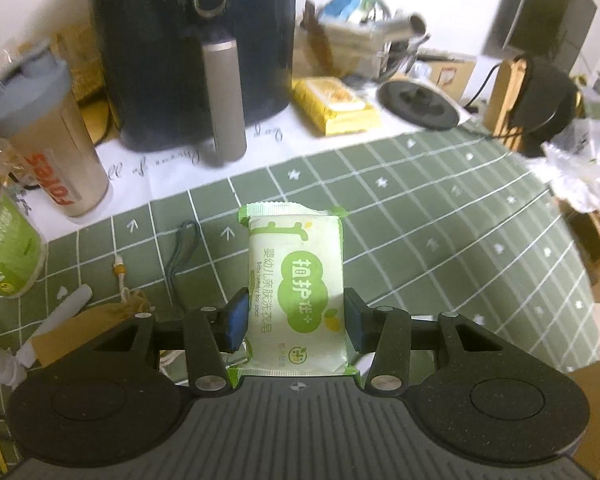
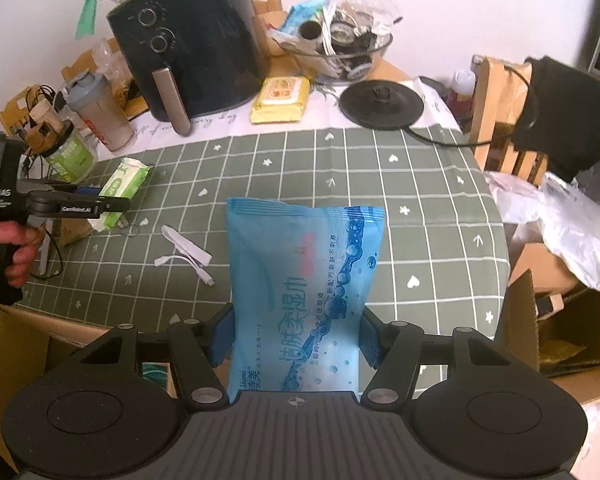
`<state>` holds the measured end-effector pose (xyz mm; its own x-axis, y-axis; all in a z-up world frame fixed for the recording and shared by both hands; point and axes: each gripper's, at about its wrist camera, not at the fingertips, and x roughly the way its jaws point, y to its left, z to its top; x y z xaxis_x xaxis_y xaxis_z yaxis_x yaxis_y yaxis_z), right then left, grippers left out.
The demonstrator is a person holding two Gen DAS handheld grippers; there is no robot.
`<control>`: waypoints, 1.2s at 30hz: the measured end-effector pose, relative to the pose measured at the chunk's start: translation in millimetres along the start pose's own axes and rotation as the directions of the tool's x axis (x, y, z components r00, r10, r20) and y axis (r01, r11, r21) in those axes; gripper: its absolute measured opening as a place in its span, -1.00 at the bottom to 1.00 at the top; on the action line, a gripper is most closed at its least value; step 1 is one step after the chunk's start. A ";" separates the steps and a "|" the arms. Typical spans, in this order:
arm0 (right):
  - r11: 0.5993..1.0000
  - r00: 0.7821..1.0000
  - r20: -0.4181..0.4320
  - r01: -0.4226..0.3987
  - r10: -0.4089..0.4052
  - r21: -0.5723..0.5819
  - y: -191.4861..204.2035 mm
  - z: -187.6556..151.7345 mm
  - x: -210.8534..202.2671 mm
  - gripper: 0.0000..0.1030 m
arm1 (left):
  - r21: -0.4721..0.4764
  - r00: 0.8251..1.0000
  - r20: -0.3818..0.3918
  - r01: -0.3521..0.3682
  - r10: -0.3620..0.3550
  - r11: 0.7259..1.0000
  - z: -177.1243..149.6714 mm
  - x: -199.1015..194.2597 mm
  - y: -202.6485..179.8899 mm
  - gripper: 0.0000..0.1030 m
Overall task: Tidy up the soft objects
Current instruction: 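Carry the green-white pack into the box and open the left gripper while the right carries the blue pack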
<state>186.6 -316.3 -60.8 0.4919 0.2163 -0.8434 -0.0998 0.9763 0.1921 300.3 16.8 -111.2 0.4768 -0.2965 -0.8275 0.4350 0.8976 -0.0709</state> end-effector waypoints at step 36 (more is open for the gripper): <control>0.974 0.975 0.041 -0.213 0.216 -0.075 76.5 -24.6 -59.7 0.25 | -0.159 0.994 0.098 0.056 -0.040 0.986 -82.0 -173.9 -36.3 -0.09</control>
<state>128.2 -254.4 -8.1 0.4937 0.4219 -0.7605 -0.2666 0.9058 0.3294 139.0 62.5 -10.4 0.5314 -0.3629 -0.7655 0.3340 0.9202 -0.2043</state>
